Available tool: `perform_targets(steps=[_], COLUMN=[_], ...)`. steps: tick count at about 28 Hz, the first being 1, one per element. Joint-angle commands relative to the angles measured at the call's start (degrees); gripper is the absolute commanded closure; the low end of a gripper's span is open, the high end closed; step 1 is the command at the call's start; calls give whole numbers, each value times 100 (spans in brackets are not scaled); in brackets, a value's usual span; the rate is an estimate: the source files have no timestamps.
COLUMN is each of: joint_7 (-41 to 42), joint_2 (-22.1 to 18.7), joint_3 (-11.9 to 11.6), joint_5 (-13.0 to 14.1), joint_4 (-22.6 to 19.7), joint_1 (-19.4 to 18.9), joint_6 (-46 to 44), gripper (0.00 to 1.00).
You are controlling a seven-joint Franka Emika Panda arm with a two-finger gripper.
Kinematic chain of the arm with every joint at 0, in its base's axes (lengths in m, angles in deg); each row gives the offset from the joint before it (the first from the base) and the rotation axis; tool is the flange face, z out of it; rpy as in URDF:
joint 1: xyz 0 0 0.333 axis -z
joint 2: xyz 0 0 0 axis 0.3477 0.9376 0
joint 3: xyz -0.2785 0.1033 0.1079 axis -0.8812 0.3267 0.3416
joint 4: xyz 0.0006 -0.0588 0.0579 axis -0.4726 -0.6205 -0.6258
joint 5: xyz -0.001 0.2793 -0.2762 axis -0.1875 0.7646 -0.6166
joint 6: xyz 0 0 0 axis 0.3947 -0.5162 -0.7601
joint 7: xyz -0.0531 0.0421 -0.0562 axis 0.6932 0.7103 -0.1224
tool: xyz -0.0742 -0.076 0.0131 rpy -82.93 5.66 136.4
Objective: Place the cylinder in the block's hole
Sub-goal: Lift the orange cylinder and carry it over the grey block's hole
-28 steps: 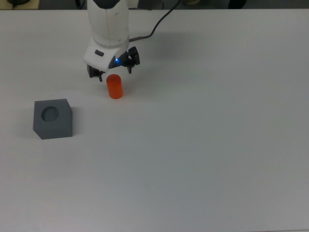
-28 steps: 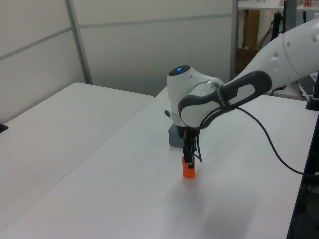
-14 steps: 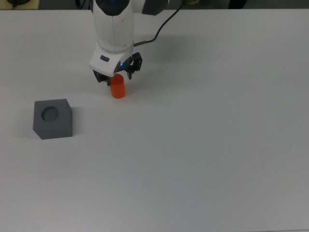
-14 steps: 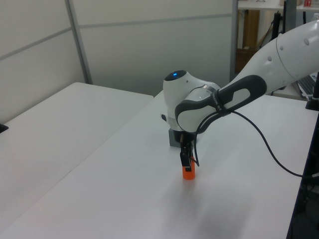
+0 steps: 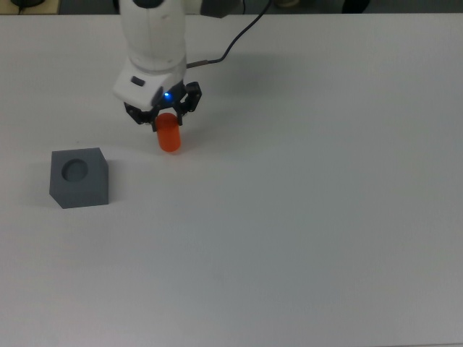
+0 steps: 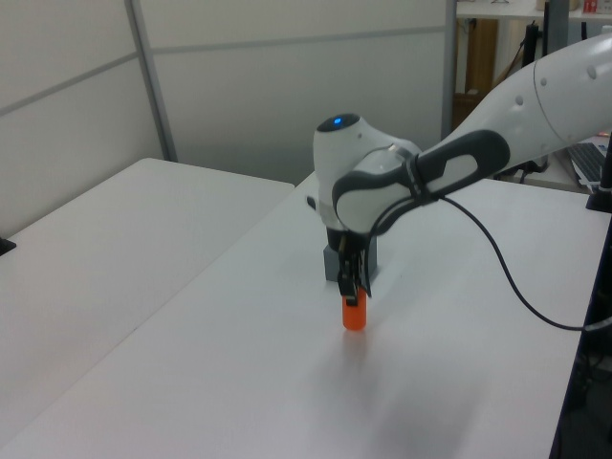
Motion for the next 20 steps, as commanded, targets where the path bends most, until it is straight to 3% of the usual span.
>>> perform_targets(steps=[1,5,9,20], joint_7=[-32,-41,-50,-76], joint_2=[80,97,255,791], joint_3=[-29,-38,-56,-91], joint_5=[445,797,868,991], joint_4=[586,1113,1570,1879], joint_1=[438,922,1273,1555], joint_6=[-40,-67,-49,83], gripper=[100,100,100,100])
